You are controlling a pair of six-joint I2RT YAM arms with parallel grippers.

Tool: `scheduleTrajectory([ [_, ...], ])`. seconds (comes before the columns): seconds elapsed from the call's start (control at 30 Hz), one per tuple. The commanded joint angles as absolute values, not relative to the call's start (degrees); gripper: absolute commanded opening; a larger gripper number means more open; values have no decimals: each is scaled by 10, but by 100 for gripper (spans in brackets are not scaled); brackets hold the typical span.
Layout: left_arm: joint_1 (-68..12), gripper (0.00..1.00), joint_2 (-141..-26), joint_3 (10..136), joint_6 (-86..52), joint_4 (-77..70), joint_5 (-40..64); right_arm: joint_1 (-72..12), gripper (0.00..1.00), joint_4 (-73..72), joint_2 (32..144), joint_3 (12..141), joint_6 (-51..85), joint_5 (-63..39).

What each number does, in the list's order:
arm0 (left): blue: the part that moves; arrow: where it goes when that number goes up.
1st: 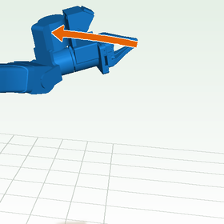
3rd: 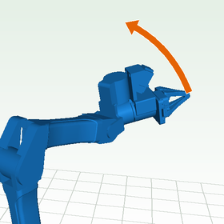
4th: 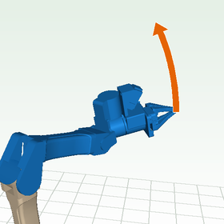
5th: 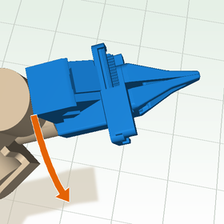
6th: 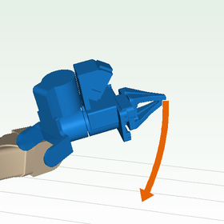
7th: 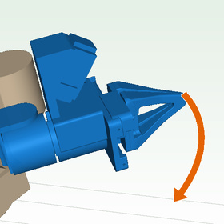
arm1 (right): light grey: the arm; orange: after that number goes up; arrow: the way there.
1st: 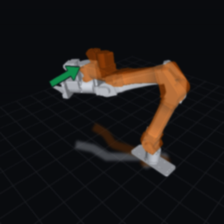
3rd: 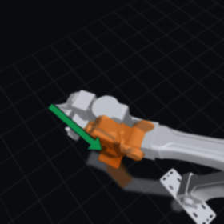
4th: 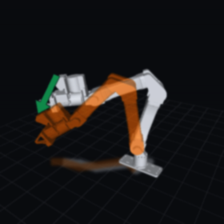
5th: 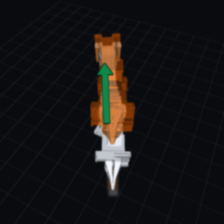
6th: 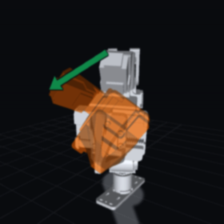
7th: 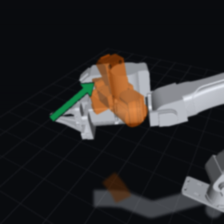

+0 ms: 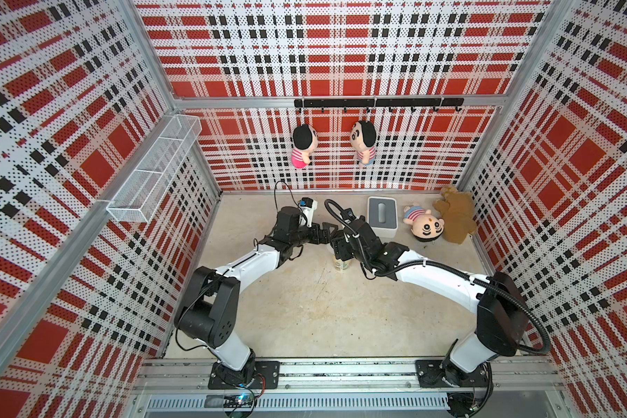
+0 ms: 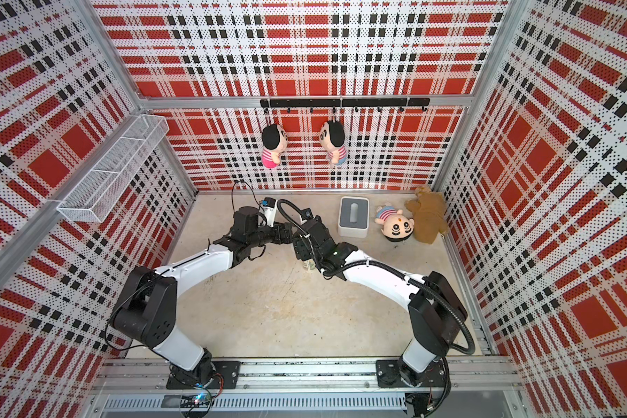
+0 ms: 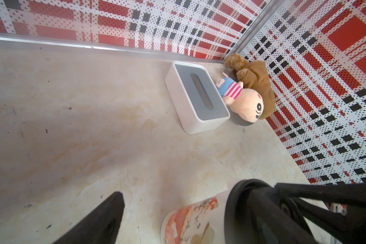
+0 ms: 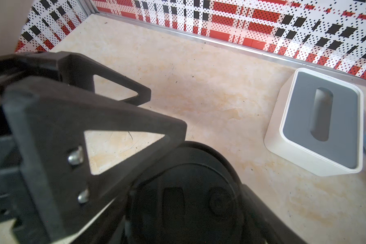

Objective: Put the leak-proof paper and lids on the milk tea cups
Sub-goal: Secure the cup lid on the cup.

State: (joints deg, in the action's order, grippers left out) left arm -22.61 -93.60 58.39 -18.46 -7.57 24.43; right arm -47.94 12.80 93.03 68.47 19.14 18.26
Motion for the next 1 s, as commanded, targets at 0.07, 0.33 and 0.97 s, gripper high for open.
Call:
scheduleTrajectory([
  [0.07,-249,97,-945,602,-169,39,299,-488,76,211,973,603,155,169],
  [0.33,-255,99,-973,690,-133,110,270,-488,76,181,969,587,132,162],
  [0.97,-260,94,-996,601,-173,29,312,-480,78,186,957,561,153,187],
])
